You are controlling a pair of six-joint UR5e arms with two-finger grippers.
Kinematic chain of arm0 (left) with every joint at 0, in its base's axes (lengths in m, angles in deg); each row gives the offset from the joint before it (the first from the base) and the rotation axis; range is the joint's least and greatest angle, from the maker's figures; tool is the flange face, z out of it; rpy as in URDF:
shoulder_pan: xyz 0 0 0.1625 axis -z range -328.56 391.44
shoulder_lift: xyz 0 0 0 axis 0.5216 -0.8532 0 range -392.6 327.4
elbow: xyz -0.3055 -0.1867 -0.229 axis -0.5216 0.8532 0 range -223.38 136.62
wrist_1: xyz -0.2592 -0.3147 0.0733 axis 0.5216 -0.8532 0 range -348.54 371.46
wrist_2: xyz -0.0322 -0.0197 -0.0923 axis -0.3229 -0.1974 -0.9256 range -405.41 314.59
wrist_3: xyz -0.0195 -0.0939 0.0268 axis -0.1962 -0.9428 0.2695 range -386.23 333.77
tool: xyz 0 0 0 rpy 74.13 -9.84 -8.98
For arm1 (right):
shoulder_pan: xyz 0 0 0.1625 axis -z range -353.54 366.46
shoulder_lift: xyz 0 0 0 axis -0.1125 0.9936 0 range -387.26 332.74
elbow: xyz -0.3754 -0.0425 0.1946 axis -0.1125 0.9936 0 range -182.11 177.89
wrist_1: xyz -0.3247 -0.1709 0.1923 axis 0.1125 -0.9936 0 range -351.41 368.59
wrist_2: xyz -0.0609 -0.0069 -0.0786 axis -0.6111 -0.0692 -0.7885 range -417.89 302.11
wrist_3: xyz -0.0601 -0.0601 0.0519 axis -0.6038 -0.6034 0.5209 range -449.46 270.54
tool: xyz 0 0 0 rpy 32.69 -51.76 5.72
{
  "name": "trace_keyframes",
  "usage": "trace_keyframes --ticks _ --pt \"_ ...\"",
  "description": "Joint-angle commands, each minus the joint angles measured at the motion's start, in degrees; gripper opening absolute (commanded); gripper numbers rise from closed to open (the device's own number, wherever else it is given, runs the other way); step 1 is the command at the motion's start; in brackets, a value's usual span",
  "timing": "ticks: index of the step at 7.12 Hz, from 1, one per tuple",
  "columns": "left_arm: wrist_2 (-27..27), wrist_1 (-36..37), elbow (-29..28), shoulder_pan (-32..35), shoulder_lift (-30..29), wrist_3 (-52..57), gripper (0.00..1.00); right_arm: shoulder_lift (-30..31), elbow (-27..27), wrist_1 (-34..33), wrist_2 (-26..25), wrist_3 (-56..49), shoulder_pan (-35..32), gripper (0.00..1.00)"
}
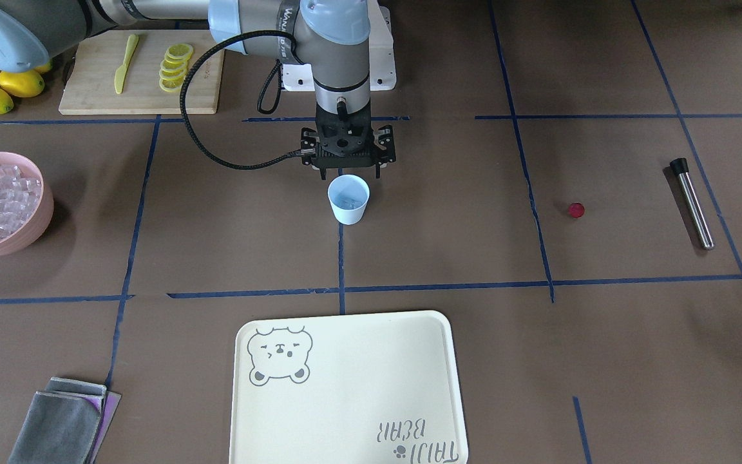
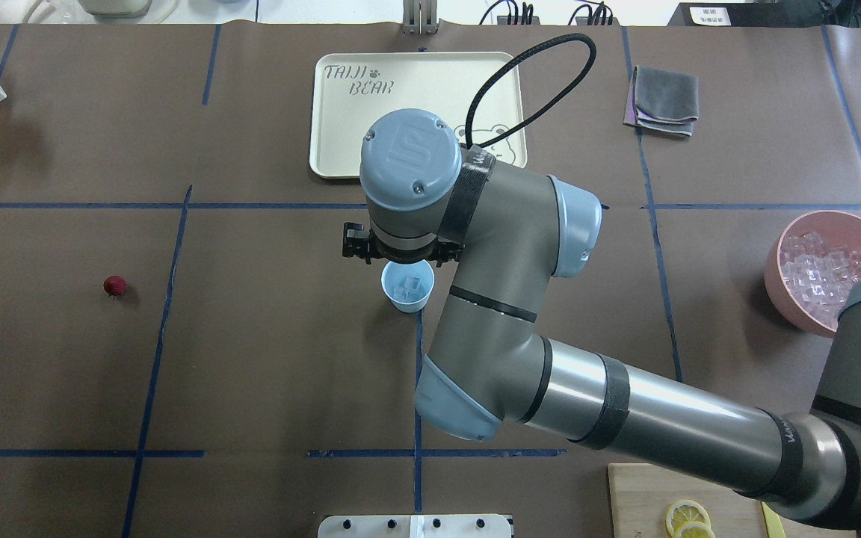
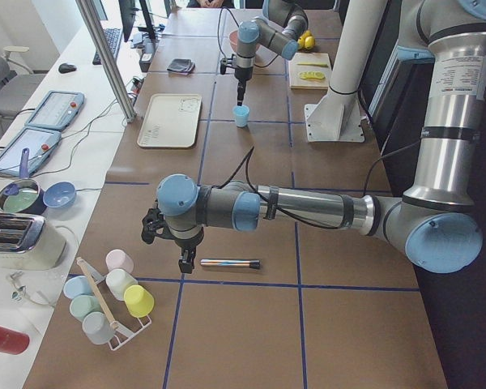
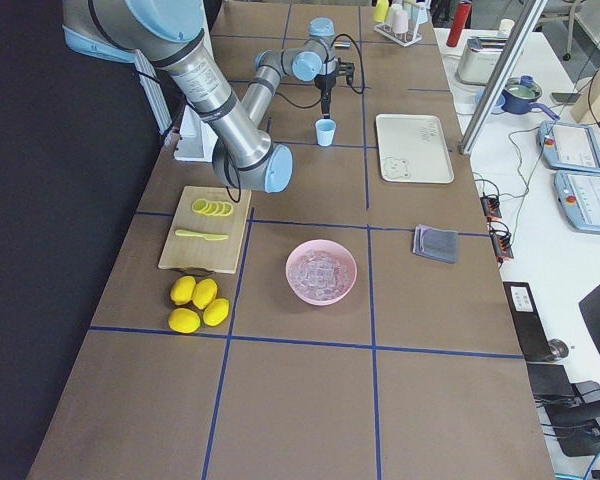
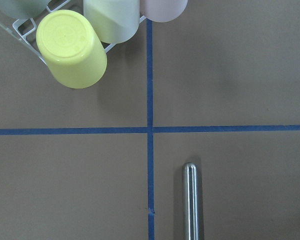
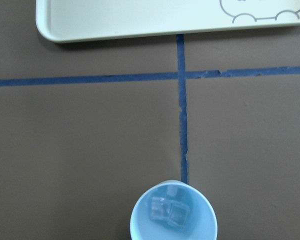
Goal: Mash ice and strawberries in cup
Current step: 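Open the right gripper to drop the ice cube into the cup, then withdraw the empty right gripper back past the pink bowl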
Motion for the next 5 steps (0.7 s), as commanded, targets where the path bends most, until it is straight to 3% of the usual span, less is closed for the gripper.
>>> trace_keyframes --ticks 1,3,5 --pt "0.38 -8.02 1.33 -4.46 1.71 -4.26 1.0 4.35 -5.14 -0.25 1.38 -2.87 -4.74 0.99" --pt "1.16 -20.56 4.66 -11.29 4.25 -23.38 1.0 13.14 -11.82 -0.25 6.55 -8.94 -11.59 0.99" --pt "8.51 -22.2 13.6 -21.73 5.15 -40.34 1.0 19.92 -14.31 0.19 9.02 -17.8 -17.22 0.99"
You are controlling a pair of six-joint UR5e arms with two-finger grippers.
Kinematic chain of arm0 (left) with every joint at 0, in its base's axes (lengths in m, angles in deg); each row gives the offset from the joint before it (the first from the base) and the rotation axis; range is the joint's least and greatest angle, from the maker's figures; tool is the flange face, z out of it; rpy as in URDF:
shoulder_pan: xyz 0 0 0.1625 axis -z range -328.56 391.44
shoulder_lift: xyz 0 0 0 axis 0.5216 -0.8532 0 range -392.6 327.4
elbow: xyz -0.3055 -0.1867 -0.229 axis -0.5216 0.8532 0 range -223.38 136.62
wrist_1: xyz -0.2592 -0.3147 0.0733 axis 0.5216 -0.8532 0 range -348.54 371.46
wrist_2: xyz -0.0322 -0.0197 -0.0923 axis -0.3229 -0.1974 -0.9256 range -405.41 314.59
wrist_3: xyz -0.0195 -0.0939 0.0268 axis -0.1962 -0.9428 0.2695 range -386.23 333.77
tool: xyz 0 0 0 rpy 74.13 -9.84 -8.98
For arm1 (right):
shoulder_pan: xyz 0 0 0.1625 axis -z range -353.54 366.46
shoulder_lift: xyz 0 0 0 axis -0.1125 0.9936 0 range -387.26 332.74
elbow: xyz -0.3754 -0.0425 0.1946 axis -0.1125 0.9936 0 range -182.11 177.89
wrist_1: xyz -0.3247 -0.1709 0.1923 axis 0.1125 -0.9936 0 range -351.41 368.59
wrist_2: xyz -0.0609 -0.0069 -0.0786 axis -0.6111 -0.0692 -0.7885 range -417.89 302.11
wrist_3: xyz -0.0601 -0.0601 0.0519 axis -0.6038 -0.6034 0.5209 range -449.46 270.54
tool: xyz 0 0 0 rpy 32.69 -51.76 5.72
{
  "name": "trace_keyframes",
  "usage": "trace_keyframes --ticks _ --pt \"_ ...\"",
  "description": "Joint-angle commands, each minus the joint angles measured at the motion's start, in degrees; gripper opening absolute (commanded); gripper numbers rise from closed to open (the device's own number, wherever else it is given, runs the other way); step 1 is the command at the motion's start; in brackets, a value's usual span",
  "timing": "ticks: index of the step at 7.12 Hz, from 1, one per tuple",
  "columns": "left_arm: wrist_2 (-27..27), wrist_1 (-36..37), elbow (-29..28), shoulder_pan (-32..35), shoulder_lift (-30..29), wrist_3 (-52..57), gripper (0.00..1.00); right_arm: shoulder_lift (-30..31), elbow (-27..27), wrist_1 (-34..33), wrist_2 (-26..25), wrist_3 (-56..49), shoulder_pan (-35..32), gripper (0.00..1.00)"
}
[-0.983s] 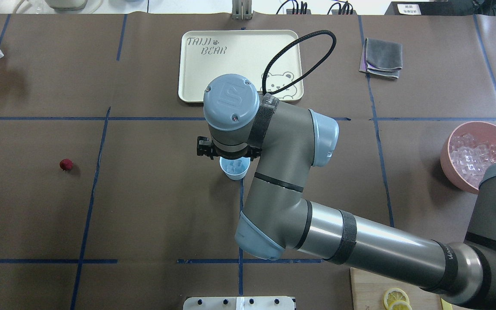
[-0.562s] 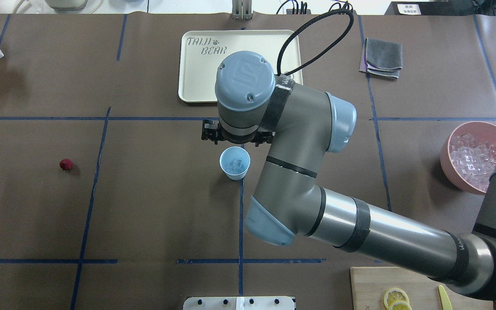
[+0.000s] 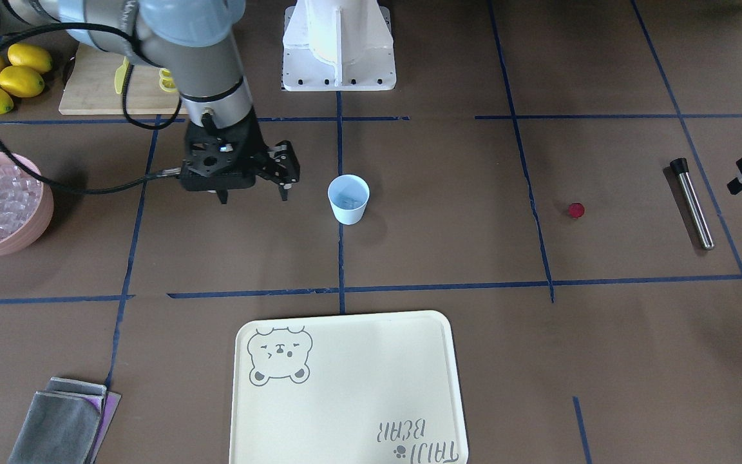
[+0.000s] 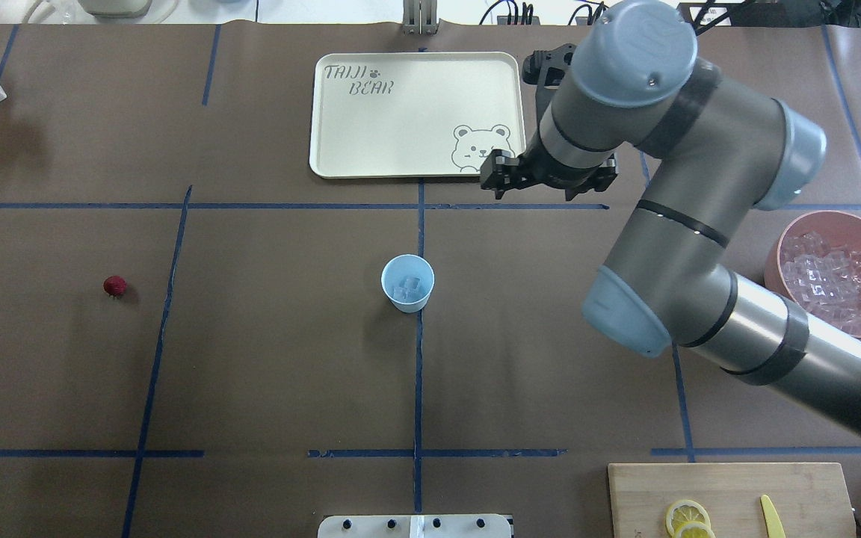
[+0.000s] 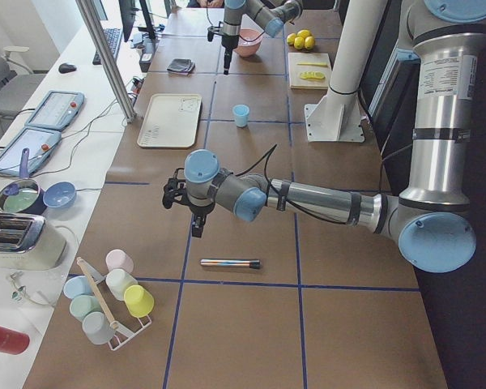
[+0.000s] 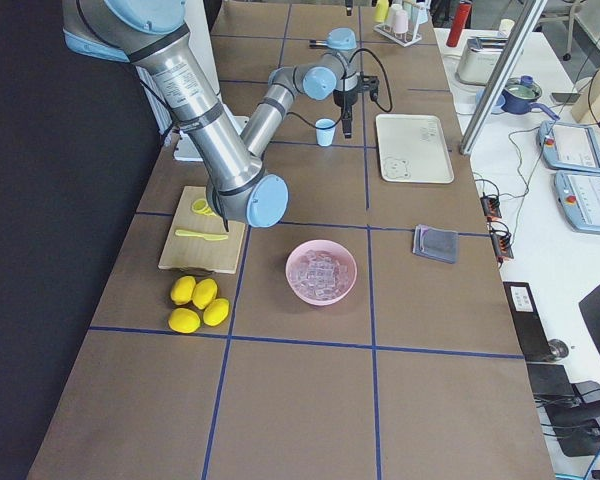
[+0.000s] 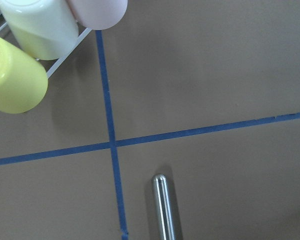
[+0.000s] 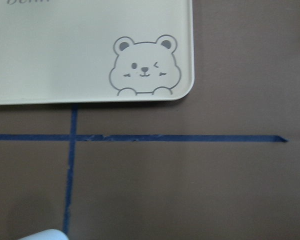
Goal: Mash ice and strawberries in cup
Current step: 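Withdraw the empty right gripper back past the pink bowl, then lower the left gripper onto the red strawberry and grasp it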
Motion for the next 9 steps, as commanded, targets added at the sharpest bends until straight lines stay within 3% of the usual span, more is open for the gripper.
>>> trace_keyframes --ticks 1,3,4,5,7,9 --pt "10.37 -1.42 8.66 -14.15 0.54 -19.07 1.0 7.29 -2.25 0.56 4.15 -10.89 -6.49 0.99" --pt "23.72 -1.6 10.71 -26.56 0.45 -31.84 1.0 13.53 -3.4 0.56 11.0 -22.66 -15.26 0.99" --pt "26.92 -2.56 10.63 -28.97 0.54 -33.12 1.0 16.78 -3.4 0.56 13.99 -29.69 -20.01 0.99" --pt "27.39 -3.09 10.54 -29.95 1.41 -34.53 1.0 20.03 -3.23 0.48 16.46 -36.46 -24.41 0.99" --pt "33.44 -7.91 7.57 -33.82 2.3 -35.42 1.0 24.79 -2.7 0.48 20.06 -47.37 -31.71 0.99" --pt "33.46 -15.79 1.34 -33.83 1.77 -35.33 1.0 27.09 -2.7 0.48 20.96 -51.11 -34.2 0.99"
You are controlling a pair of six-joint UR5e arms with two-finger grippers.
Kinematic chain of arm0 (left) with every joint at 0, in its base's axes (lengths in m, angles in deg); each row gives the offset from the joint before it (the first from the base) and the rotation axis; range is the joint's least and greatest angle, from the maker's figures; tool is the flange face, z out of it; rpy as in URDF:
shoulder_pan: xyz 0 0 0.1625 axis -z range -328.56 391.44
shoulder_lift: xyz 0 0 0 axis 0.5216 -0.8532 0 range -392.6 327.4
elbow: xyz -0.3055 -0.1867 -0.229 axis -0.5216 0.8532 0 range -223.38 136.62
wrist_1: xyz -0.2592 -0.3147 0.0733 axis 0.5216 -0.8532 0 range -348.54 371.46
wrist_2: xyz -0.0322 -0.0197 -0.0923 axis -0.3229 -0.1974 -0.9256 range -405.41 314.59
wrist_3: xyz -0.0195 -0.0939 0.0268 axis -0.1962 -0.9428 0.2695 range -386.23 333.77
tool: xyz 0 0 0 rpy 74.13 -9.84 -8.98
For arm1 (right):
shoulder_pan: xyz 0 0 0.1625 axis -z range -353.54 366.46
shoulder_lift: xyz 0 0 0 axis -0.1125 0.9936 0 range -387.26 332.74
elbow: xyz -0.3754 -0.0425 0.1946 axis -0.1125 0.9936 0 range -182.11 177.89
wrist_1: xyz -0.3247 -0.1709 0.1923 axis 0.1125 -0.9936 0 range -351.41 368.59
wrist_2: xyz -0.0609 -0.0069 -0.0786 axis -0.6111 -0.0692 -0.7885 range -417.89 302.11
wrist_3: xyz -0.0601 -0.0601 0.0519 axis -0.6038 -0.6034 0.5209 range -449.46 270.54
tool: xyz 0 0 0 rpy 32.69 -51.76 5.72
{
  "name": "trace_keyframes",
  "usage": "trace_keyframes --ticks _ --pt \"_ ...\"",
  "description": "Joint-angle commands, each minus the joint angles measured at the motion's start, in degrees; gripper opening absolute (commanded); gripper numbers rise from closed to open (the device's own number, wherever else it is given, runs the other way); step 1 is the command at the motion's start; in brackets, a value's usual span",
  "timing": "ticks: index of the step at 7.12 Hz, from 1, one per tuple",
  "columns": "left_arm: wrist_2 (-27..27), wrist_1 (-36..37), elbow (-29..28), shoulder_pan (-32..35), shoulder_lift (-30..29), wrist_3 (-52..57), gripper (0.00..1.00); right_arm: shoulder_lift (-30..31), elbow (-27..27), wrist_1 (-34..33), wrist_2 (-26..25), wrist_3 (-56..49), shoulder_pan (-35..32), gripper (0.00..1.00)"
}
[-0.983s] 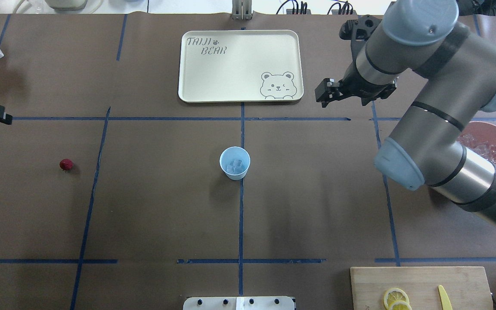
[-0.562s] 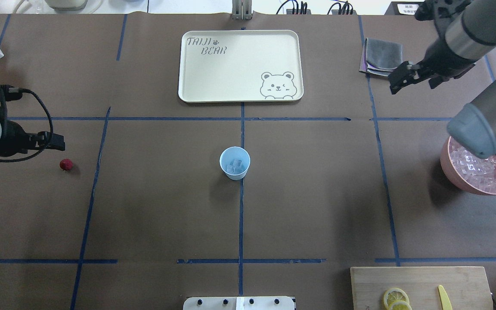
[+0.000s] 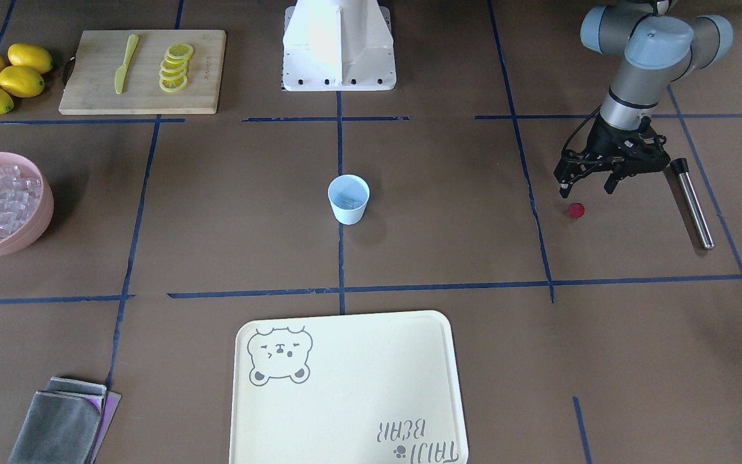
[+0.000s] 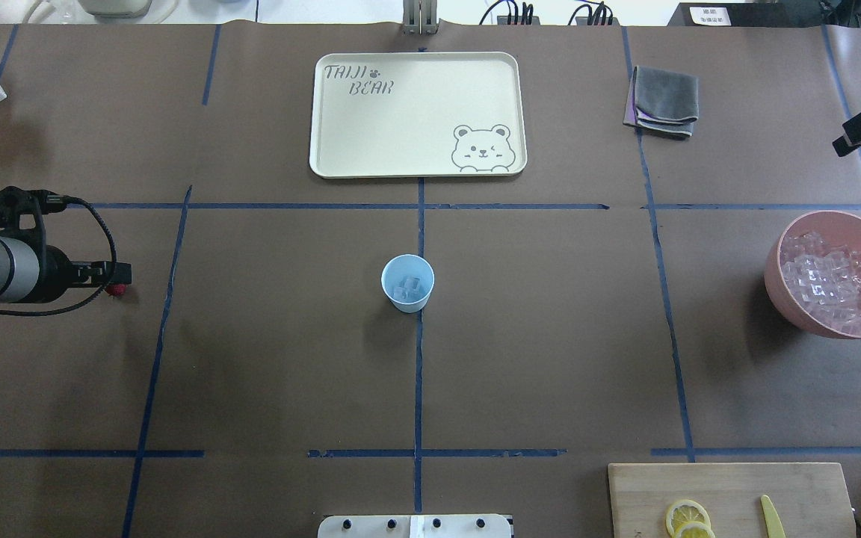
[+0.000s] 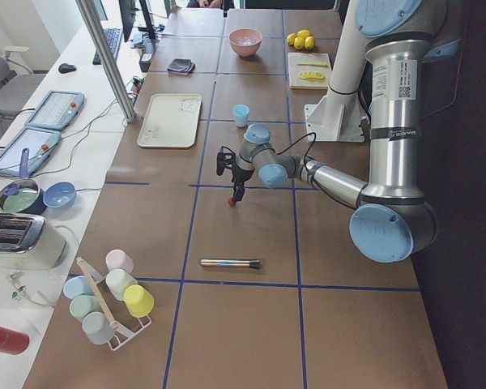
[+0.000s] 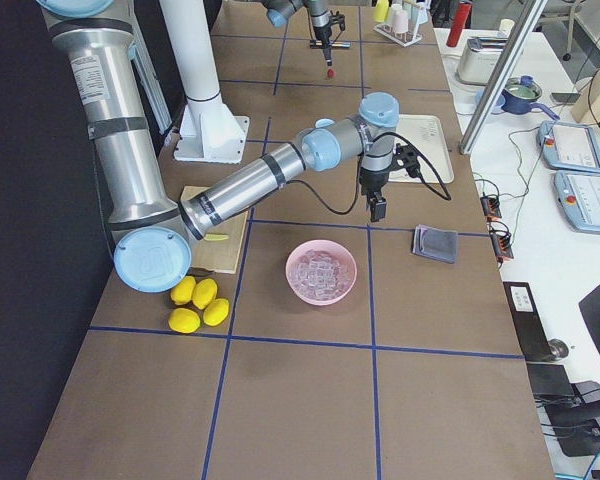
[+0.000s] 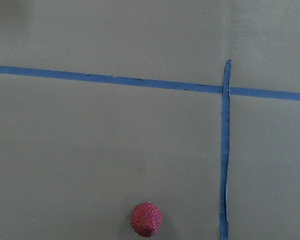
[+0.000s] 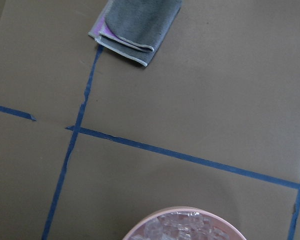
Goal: Mash ice and strawberries in cup
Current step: 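Lower the left gripper onto the red strawberry and grasp it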
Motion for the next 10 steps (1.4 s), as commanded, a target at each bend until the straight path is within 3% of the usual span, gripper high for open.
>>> trace_keyframes --ticks 1,10 --pt "0.46 -4.98 -4.12 -0.42 -0.55 -0.08 1.0 1.38 0.1 0.0 0.53 -2.3 -1.62 0.99" --pt "0.37 -4.46 -7.02 -0.69 -2.49 0.45 0.89 1.47 0.02 0.0 0.53 -2.12 -1.62 0.99"
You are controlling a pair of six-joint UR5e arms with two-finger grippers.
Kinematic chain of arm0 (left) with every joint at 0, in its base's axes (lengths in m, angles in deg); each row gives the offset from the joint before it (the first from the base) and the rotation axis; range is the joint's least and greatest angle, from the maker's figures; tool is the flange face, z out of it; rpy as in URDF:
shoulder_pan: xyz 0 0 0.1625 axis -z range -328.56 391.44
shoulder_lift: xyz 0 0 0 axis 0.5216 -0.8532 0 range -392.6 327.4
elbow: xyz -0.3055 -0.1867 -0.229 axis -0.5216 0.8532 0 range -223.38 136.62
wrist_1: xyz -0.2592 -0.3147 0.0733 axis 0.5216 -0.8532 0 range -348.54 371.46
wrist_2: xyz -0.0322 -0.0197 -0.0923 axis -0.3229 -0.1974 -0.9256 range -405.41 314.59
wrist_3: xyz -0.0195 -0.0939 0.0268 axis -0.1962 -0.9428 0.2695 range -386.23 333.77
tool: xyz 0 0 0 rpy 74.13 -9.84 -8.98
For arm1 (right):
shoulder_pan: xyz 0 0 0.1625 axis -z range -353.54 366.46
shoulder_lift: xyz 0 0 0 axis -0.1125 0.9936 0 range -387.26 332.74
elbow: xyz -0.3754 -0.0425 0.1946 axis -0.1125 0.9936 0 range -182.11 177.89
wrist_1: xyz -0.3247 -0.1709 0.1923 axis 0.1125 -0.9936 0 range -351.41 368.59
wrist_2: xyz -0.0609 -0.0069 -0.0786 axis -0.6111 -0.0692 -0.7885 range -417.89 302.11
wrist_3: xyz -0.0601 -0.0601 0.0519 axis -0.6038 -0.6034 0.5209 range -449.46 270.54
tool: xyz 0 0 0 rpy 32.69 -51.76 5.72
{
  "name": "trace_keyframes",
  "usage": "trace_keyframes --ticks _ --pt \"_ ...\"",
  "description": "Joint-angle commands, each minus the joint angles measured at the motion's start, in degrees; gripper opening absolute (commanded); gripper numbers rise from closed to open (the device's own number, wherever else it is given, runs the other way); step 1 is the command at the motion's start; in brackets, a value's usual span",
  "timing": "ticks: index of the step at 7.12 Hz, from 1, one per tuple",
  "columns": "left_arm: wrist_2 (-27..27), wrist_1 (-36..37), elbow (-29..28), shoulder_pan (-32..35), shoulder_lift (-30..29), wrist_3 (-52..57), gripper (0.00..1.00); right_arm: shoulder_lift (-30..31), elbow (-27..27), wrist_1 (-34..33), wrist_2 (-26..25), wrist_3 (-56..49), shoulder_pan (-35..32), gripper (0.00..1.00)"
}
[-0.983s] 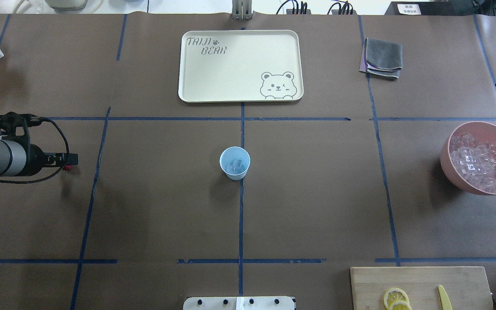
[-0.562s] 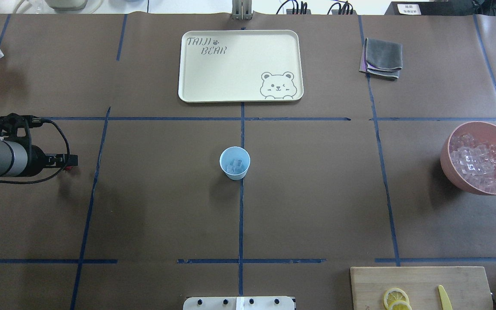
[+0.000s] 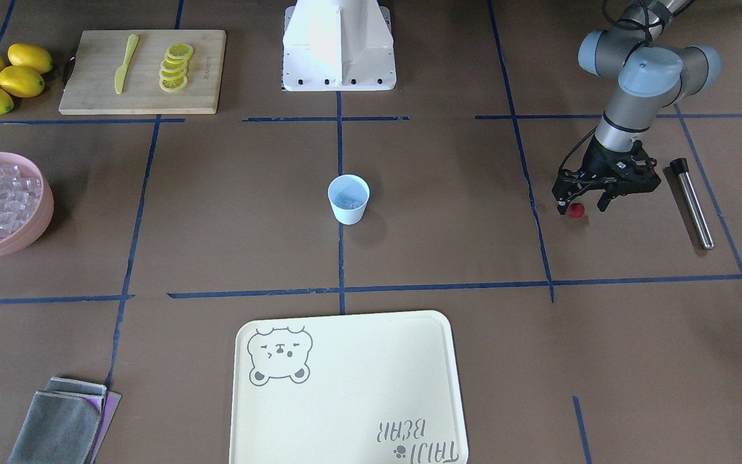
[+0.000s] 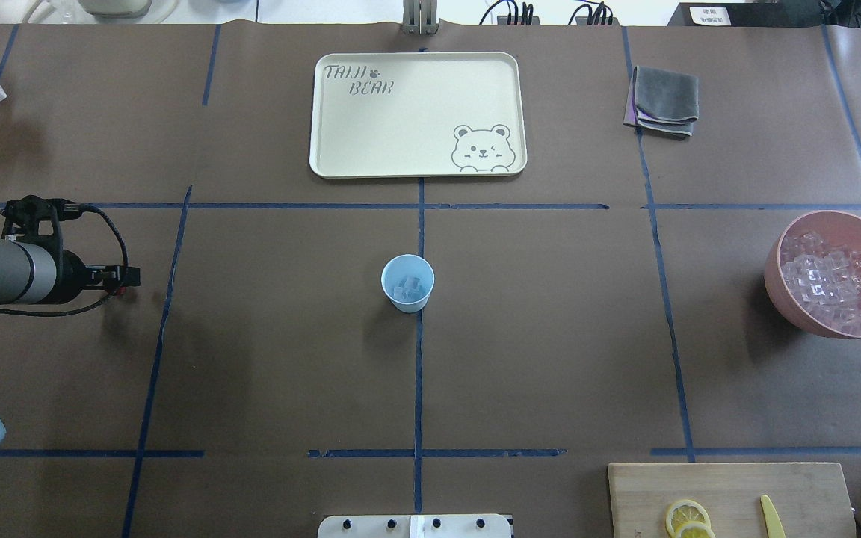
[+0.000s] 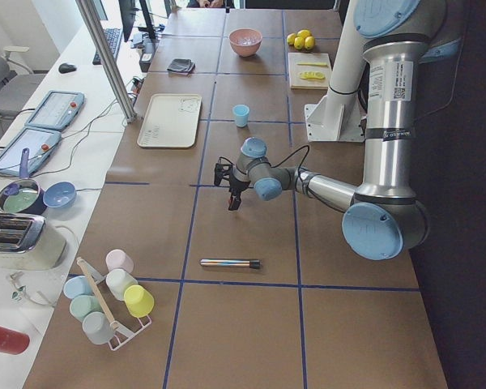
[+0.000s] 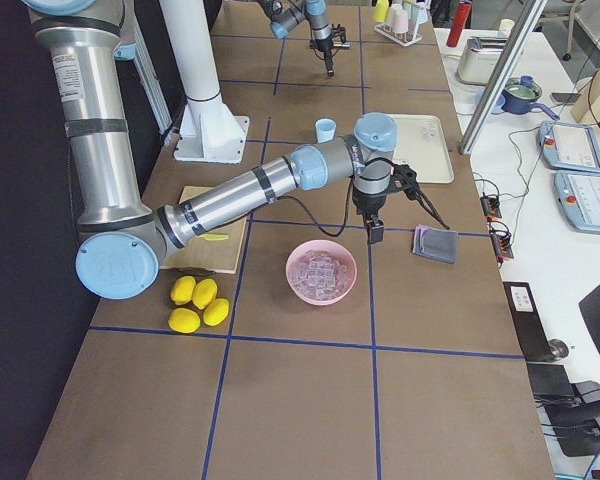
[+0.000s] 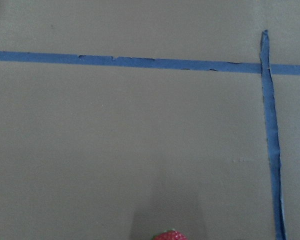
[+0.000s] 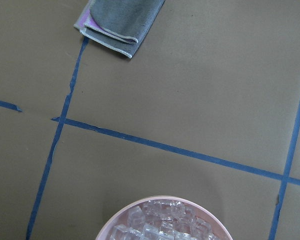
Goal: Mash ice and strawberries in cup
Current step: 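Lower the left gripper onto the red strawberry and grasp it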
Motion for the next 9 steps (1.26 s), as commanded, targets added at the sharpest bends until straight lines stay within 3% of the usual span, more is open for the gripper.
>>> trace_keyframes --ticks 1,3,5,6,8,9 --pt "-0.09 -0.09 -0.32 -0.02 -0.24 -0.02 0.86 -0.06 0.0 0.0 -0.05 -0.02 0.0 0.99" --pt "-0.18 -0.09 -0.32 -0.02 -0.24 -0.2 0.82 -0.06 0.0 0.0 -0.05 -0.02 0.0 0.99" --pt "-0.27 -0.09 -0.32 -0.02 -0.24 -0.28 0.7 -0.06 -0.09 0.09 -0.05 0.07 0.0 0.99" --pt "-0.45 -0.09 -0.23 -0.02 -0.24 -0.37 0.55 -0.06 -0.09 0.09 -0.05 0.15 0.0 0.99" --pt "-0.01 -0.09 -0.14 -0.02 0.02 -0.02 0.08 -0.06 -0.18 0.09 -0.05 0.15 0.0 0.99" --pt "-0.18 -0.01 0.38 0.16 0.19 0.15 0.0 -0.06 -0.18 0.09 -0.05 0.33 0.0 0.99"
